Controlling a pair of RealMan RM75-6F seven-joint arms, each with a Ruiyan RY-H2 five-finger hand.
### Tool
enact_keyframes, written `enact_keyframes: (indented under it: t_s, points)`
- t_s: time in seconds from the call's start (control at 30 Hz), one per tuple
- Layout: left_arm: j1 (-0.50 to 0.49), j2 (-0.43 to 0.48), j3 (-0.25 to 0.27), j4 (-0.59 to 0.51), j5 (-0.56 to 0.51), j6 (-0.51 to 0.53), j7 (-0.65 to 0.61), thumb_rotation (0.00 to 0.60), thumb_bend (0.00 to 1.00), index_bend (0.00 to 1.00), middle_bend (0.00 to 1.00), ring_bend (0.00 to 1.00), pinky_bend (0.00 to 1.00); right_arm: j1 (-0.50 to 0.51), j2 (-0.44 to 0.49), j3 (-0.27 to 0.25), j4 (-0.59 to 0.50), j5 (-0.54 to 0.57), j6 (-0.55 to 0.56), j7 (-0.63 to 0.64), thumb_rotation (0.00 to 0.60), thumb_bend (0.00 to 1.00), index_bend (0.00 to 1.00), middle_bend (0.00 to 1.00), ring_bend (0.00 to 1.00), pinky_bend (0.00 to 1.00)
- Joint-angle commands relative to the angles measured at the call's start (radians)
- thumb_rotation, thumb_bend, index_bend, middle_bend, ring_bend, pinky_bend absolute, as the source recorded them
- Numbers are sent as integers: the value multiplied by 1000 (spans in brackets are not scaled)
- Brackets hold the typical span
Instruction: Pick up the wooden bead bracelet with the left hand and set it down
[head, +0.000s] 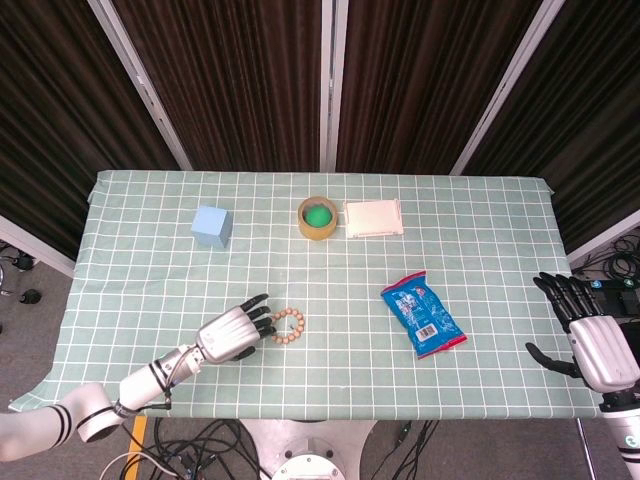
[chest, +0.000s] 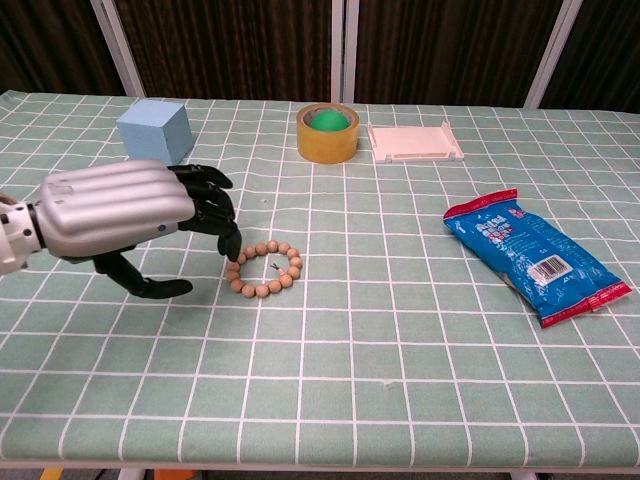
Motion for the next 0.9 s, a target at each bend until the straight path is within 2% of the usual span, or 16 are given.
enact_keyframes:
  t_s: [0.03,0.4,0.9]
  points:
    - [-26,-27,-9,11,-10,-19,33,600,317,336,348,184,103,-1,-1,-1,1,1,0,1,600,148,0,56,0,0]
    - [-85,-95,-18,70,-92,-113,96,600,316,354,348,184,95,-12,-2,-2,6,10,7,5,600,146,0,56,0,0]
    - [-73,-144,16,119,-129,-67,141,600,284,436,432,235,98,-18,-6,0,13,15,12,9,600,146,0,57,0,0]
